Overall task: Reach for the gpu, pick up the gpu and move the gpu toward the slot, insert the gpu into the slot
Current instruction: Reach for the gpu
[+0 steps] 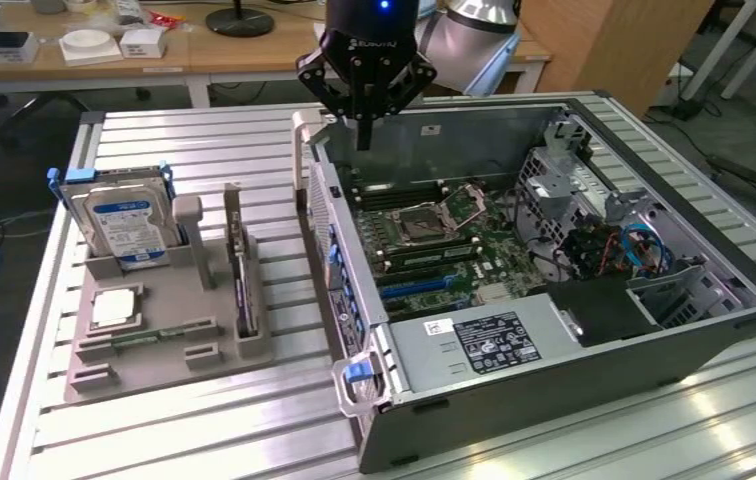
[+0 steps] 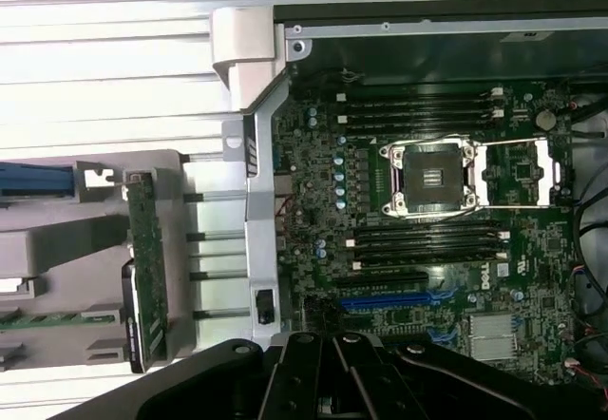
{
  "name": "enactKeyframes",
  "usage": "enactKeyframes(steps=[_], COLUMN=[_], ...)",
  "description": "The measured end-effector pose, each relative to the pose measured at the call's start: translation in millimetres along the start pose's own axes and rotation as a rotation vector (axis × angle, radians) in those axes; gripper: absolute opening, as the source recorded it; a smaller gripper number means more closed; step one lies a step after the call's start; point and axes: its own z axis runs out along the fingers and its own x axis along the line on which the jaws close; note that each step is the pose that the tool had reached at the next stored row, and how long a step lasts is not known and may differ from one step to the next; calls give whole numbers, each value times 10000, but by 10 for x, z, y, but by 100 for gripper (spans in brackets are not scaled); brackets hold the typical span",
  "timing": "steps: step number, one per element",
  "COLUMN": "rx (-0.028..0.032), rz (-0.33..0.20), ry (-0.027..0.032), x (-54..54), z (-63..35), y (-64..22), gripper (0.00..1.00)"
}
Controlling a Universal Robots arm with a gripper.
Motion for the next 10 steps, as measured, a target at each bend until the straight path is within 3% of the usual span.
enactKeyframes(steps=[10], rx=[0], rz=[-1], ry=[-1], x=[156], z=[-4], y=[-12], gripper=[10])
